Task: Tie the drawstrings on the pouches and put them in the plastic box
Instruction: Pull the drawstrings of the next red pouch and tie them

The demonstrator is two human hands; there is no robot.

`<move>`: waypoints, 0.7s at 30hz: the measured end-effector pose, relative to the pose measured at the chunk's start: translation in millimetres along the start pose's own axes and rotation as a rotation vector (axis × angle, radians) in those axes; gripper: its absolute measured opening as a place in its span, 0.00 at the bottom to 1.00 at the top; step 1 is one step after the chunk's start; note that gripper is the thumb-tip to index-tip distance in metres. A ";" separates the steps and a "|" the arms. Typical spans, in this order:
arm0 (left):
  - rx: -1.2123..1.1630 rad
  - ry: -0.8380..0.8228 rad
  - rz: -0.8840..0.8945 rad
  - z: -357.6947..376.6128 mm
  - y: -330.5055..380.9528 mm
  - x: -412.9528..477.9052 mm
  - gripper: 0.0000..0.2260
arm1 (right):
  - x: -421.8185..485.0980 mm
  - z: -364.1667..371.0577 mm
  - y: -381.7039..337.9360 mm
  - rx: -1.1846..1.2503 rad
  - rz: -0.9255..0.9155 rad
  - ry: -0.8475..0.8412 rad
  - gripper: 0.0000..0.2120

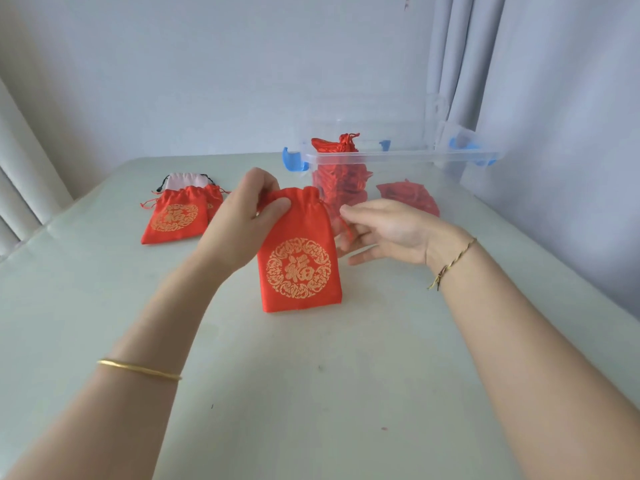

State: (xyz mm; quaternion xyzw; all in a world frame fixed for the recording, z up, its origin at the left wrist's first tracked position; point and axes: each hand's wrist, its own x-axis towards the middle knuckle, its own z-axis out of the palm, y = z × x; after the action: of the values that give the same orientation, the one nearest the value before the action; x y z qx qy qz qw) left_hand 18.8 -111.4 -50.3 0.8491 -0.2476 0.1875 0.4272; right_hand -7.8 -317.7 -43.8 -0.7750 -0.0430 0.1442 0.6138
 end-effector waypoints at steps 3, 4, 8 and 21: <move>0.034 0.021 -0.015 -3.7 0.6 0.2 0.05 | -1.7 -4.3 -2.2 -0.024 -0.031 0.034 0.12; 0.047 0.016 -0.015 -4.9 1.0 -0.1 0.05 | -1.6 -4.7 -3.3 -0.019 -0.049 0.071 0.13; 0.077 -0.050 0.010 -6.0 5.2 -1.7 0.05 | -1.4 -4.6 -8.9 0.056 -0.132 0.215 0.13; 0.132 -0.123 -0.155 -20.7 1.2 2.5 0.05 | 0.0 -7.2 -13.6 0.172 -0.200 0.445 0.12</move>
State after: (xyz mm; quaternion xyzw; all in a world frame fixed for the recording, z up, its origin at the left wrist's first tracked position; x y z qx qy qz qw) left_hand 17.9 -95.8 -36.5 0.9020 -0.1940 0.1173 0.3675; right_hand -4.3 -321.2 -29.3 -0.7244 0.0291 -0.0879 0.6831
